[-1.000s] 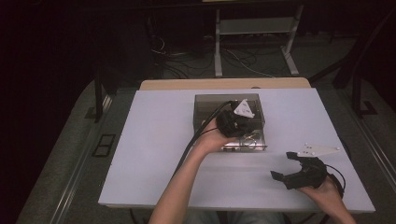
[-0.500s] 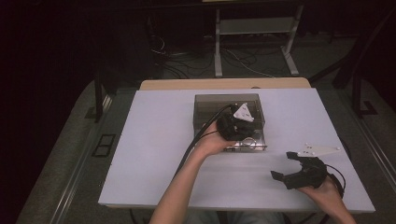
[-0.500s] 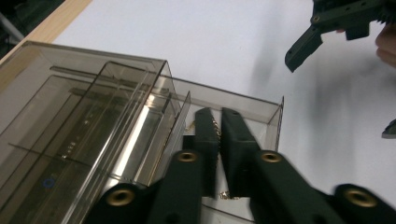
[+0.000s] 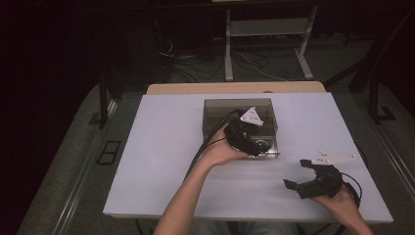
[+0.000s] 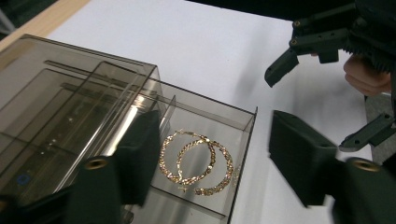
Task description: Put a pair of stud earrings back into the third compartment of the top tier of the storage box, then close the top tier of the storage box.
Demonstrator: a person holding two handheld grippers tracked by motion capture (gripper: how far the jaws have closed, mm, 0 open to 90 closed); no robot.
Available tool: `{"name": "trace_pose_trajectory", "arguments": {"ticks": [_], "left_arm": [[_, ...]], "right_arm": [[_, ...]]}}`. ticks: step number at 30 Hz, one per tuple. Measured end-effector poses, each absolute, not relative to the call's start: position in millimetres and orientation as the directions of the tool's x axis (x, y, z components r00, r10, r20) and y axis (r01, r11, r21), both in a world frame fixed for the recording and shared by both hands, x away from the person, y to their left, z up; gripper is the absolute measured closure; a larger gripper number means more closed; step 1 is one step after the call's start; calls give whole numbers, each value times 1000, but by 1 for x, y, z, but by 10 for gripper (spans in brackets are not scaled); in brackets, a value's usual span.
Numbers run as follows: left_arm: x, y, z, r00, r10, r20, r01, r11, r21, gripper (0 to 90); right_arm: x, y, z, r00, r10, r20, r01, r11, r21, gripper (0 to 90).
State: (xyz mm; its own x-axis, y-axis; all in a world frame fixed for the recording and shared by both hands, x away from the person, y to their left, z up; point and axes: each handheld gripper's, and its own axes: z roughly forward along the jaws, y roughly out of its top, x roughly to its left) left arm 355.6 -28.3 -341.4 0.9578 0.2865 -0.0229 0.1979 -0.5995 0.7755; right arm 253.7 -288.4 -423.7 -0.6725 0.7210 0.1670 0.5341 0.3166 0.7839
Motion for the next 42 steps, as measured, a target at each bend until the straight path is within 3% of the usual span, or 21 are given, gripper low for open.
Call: {"name": "trace_pose_trajectory", "arguments": {"ticks": [4, 42], "left_arm": [[351, -24, -338, 956, 289, -54, 218, -576, 788, 260], [305, 9, -345, 961, 266, -78, 211, -520, 828, 255]], "right_arm": [[254, -289, -424, -671, 722, 166, 534, 315, 785, 3], [253, -287, -424, -669, 723, 174, 543, 316, 778, 3]]}}
